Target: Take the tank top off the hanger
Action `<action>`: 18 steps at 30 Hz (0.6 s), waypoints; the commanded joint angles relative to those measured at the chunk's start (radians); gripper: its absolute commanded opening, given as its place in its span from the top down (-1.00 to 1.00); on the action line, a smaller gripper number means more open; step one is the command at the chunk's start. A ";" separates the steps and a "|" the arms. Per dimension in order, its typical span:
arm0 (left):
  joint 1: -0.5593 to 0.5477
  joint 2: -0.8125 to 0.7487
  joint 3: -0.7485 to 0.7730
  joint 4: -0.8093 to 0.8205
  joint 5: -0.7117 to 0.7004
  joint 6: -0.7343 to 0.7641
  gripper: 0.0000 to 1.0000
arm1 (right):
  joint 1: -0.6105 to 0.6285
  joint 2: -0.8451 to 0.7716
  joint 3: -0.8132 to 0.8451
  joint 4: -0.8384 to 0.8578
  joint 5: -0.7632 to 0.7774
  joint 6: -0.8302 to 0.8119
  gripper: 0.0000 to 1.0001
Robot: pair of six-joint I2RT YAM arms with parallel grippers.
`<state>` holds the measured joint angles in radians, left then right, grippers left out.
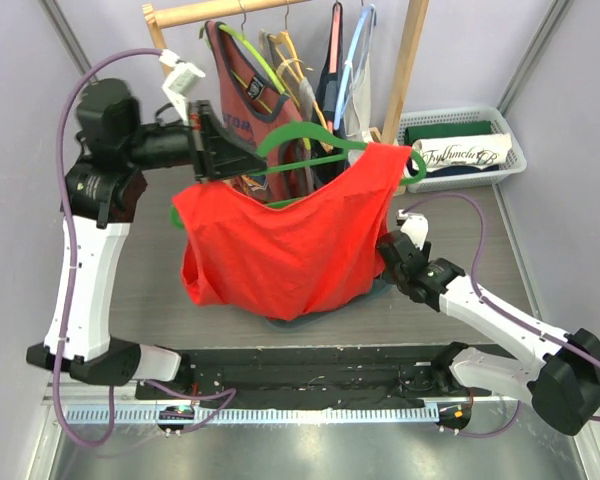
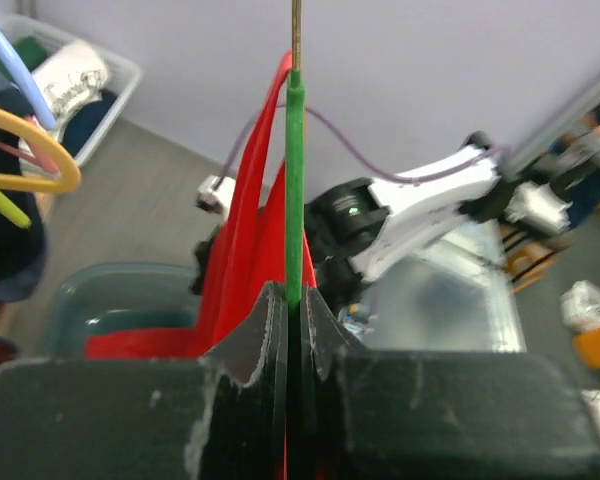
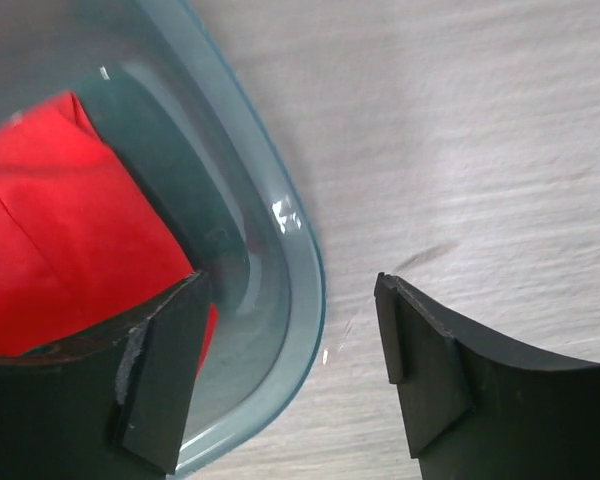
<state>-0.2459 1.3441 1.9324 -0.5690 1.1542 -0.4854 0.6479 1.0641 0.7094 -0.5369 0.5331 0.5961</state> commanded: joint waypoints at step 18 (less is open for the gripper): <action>-0.173 0.119 0.326 -0.371 -0.396 0.559 1.00 | 0.001 -0.090 -0.102 0.245 -0.301 0.137 0.37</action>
<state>-0.3923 1.4208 2.1860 -1.0611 0.7673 0.0650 0.6460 0.9691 0.5739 -0.3866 0.2874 0.7044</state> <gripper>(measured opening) 0.074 0.346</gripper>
